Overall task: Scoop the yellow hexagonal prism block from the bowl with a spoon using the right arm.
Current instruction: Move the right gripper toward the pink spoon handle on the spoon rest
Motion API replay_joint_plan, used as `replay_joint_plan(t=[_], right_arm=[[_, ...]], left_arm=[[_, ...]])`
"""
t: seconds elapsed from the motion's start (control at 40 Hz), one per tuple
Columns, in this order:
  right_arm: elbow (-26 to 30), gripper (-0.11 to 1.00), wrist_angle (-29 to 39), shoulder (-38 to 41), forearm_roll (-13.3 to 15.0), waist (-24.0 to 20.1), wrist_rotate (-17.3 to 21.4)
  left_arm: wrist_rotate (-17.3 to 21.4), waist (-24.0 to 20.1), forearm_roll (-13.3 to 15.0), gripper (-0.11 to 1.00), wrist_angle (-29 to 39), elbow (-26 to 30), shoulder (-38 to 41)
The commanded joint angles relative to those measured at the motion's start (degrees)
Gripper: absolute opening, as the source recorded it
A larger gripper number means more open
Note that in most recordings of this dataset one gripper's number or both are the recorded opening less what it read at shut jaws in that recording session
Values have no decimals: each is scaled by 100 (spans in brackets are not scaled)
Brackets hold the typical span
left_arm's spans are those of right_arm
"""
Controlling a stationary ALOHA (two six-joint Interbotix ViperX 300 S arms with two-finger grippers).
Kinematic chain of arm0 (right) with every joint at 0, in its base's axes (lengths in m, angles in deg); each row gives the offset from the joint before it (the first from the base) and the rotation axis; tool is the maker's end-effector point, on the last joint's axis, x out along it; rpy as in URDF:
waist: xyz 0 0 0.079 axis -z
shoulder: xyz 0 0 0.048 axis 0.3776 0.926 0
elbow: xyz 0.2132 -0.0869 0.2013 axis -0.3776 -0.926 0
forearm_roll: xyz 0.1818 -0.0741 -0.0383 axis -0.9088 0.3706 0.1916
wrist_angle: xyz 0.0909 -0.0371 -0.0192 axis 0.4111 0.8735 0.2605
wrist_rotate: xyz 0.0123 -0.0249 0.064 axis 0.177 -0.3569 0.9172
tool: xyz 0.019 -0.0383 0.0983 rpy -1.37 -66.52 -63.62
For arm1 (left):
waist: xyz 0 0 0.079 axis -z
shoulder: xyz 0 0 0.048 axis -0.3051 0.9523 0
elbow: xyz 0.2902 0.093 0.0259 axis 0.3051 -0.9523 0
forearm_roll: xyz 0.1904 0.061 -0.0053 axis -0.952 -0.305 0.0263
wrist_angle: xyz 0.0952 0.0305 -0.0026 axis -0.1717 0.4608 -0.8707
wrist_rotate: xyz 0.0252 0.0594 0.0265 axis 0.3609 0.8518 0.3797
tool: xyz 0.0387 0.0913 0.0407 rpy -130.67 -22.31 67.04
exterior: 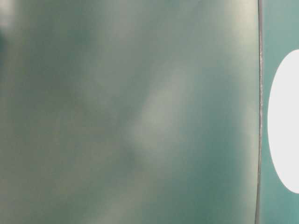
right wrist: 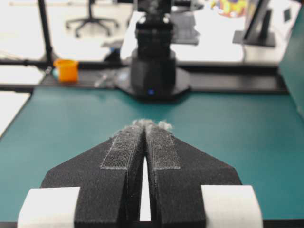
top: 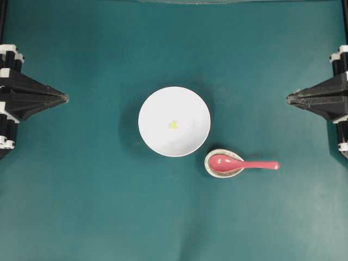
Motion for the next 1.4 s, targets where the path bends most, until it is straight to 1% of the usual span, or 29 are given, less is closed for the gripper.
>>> replay_joint_plan(t=[0.0,0.03,0.05,0.1,0.28,0.33,0.43,0.6,0.65,0.7,0.78,0.95,1.08,1.18,1.38], right_arm=[[114,-2,-18,62,0,0,18],[132,-2,-44,88,-9,0,26],[141,-1,-44,88,-9,0,18],[141,-1,-44,88,0,0,18],[141,0,-9,97,-18,0,26],[141,2,-9,88,-9,0,26],[149,12,-18,88,-9,0,26],[149,40,-18,88,-18,0,35],[158,47,-18,97,-26,0,26],[149,52,-18,97,-44,0,35],[149,56,-18,97,-79,0,35],[105,56,-9,272,-185,0,44],[35,56,-35,624,-369,-9,53],[-9,56,-114,993,-448,-18,53],[-141,56,-809,1846,-589,-193,62]], left_arm=[[9,-18,-62,-1,26,141,35],[9,-9,-62,-1,44,149,35],[9,-9,-62,5,44,149,35],[9,-18,-62,3,53,149,35],[9,-18,-62,3,44,158,35],[9,-18,-62,3,53,158,26],[0,-9,-62,3,44,158,35],[-26,-9,-62,3,53,158,35],[-26,-18,-62,3,44,158,35],[-26,-9,-62,3,44,158,35],[-26,-9,-62,3,44,158,26],[-26,-9,-62,3,44,158,35],[-26,-9,-62,3,44,167,35],[-26,-18,-62,3,53,167,35],[-26,-18,-62,3,44,167,35]])
